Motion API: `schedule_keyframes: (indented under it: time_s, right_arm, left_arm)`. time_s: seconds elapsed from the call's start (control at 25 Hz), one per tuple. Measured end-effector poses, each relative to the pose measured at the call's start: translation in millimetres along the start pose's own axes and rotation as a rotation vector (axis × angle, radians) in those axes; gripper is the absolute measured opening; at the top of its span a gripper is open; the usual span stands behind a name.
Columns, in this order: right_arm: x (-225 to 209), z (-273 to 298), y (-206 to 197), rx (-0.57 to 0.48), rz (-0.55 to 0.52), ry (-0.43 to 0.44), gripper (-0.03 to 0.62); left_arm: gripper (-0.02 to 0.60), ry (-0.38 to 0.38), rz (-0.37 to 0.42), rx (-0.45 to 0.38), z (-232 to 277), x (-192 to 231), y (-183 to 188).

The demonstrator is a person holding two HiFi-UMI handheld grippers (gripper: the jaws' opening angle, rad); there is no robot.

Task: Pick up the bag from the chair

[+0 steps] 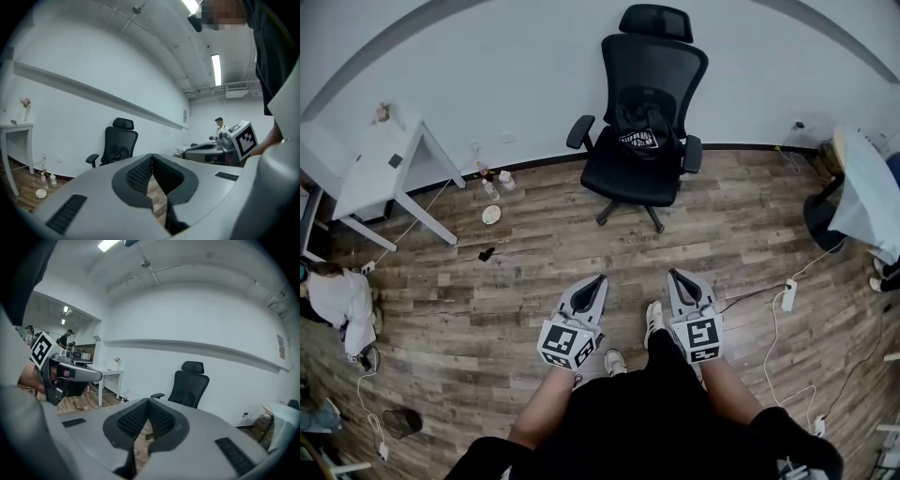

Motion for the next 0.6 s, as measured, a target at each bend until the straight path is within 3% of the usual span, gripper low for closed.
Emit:
schedule_keyframes:
  time_s: [0.4,0.6]
  right_arm:
    - [-36.0,43.2,11.0,-0.005,-0.039,0.051,0.021]
    - [-69.9,76.0,4.9,0.003,0.001,0.058,0.021]
  left_arm:
    - [0.023,0.024,0.035,0.032,50.1,16.5,6.4]
    - [0.023,0.01,0.022,0.073,94.3,24.3,6.8]
Point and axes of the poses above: the fingertips, and each gripper's own axes: z forward along the fingers, x to its left, y out of its top, the point moved 7 cm from there along -z, backward along the fingers, and after that the axes turned 4 degrees about x, right-handed, at the moved point
